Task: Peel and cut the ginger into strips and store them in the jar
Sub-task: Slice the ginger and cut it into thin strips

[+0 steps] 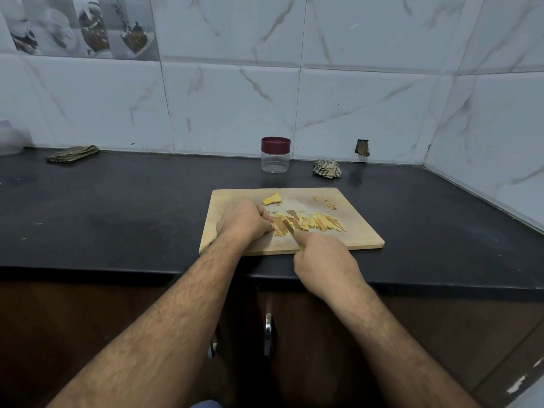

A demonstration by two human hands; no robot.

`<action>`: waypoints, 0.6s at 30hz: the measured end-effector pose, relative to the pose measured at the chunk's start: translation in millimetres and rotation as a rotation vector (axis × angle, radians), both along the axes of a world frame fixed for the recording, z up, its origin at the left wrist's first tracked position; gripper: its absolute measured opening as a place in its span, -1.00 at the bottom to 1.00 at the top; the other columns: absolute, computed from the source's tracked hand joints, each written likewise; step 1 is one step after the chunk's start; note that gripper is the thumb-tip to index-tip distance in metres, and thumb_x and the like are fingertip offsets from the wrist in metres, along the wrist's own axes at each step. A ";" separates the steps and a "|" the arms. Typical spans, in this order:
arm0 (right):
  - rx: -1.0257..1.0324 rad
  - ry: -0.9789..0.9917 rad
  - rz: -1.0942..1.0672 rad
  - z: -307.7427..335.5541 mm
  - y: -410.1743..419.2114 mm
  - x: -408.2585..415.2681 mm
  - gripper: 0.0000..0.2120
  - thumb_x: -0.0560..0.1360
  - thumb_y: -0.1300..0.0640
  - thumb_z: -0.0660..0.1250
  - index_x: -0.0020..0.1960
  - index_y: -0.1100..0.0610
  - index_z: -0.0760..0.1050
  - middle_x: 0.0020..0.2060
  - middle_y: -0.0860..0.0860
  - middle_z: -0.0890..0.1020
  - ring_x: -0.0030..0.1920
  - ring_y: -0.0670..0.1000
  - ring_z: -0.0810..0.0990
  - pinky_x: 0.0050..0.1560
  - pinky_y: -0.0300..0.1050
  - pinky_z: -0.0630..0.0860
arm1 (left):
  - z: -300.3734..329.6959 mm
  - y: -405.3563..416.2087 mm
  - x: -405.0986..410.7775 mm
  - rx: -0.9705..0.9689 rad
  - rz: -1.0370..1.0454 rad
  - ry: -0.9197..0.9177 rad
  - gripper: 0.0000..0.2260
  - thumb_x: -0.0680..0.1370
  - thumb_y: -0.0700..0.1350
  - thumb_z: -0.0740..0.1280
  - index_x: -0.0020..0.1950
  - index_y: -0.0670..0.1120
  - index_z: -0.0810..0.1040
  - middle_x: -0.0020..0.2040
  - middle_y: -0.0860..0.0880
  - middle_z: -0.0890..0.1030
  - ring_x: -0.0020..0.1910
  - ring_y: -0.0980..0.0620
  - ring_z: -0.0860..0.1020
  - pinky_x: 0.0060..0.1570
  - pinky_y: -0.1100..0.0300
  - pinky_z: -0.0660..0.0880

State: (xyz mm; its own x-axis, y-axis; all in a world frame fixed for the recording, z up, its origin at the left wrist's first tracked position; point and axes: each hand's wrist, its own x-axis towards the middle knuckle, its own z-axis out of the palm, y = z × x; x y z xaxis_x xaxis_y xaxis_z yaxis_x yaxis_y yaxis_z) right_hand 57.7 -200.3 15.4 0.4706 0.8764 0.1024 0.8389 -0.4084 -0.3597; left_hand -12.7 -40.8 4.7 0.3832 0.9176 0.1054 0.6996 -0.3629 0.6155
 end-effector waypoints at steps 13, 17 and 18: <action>0.015 0.015 0.054 -0.9 13.1 -4.1 -0.52 0.59 0.18 0.14 0.49 -0.08 0.34 0.31 0.05 0.51 0.27 0.08 0.49 0.20 -0.03 0.51 | -2.4 -2.9 -0.3 -0.001 0.023 -0.025 -0.90 0.48 -0.02 0.47 -0.23 0.14 0.65 -0.09 0.21 0.63 -0.04 0.13 0.54 -0.16 0.19 0.42; -0.003 0.031 0.058 0.5 15.2 -1.4 -0.50 0.60 0.19 0.15 0.51 -0.08 0.30 0.37 0.06 0.47 0.32 0.07 0.46 0.24 -0.03 0.50 | -2.2 -2.7 0.1 -0.001 0.023 -0.023 -0.94 0.48 -0.02 0.47 -0.19 0.13 0.67 -0.03 0.20 0.65 0.01 0.12 0.55 -0.13 0.17 0.44; -0.013 0.036 0.055 1.5 16.1 -1.7 -0.49 0.59 0.20 0.15 0.51 -0.08 0.31 0.36 0.06 0.48 0.31 0.07 0.47 0.23 -0.04 0.51 | -2.7 -2.6 -0.1 -0.001 0.024 -0.023 -0.94 0.48 -0.02 0.47 -0.20 0.13 0.67 -0.02 0.20 0.65 0.01 0.12 0.55 -0.13 0.16 0.45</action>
